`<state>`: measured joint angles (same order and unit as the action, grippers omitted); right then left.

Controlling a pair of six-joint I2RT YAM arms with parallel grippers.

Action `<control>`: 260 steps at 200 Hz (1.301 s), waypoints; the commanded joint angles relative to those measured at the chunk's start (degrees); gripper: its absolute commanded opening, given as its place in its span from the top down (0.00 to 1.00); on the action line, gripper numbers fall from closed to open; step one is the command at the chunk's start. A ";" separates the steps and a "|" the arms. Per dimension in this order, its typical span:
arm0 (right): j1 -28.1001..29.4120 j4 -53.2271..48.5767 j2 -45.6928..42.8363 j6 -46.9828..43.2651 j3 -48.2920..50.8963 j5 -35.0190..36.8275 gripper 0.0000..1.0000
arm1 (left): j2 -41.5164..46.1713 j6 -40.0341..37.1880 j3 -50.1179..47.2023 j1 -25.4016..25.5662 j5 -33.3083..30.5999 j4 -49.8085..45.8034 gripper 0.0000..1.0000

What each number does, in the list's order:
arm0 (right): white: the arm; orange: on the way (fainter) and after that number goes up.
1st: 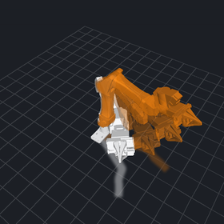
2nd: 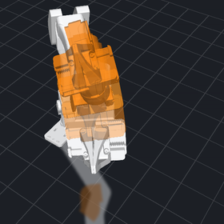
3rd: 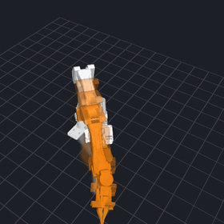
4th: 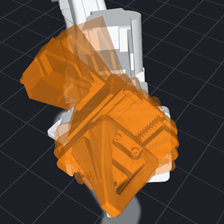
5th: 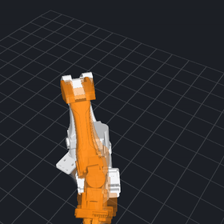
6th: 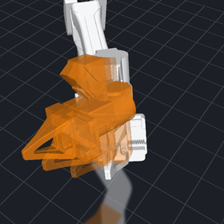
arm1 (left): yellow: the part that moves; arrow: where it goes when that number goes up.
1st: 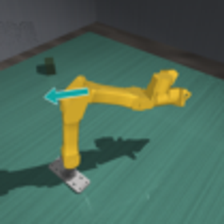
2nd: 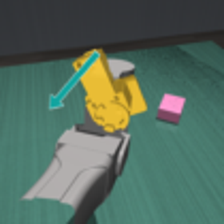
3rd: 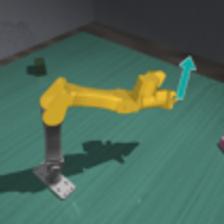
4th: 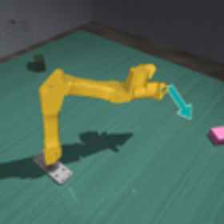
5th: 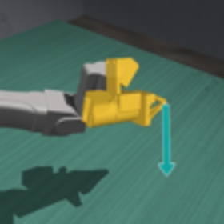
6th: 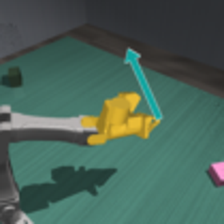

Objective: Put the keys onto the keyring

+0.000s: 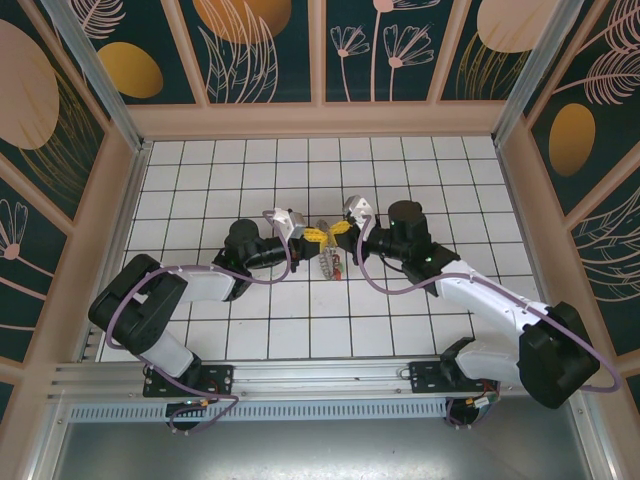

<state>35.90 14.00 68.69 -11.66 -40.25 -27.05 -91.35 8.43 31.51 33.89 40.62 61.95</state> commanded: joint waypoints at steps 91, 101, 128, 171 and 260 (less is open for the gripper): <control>0.70 -1.51 0.57 -2.71 -3.94 -2.65 1.00 | 0.38 -2.61 1.92 0.08 2.38 -3.14 0.91; 0.75 -1.67 0.68 -2.73 -4.04 -2.66 1.00 | 0.48 -2.87 1.97 0.05 2.21 -3.60 0.94; 0.84 -1.95 0.86 -2.98 -4.21 -2.99 1.00 | 0.52 -2.96 2.11 0.06 2.52 -3.77 0.91; 1.01 -2.39 1.23 -3.09 -4.57 -3.67 1.00 | 0.91 -2.94 2.51 0.06 3.23 -3.78 0.86; 1.13 -2.79 1.11 -3.06 -4.71 -3.17 1.00 | 1.15 -5.60 3.09 0.05 3.72 -7.11 1.00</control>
<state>36.49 9.50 70.26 -13.63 -42.72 -28.95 -91.33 4.69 33.71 33.87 43.70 56.12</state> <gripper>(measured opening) 0.052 0.059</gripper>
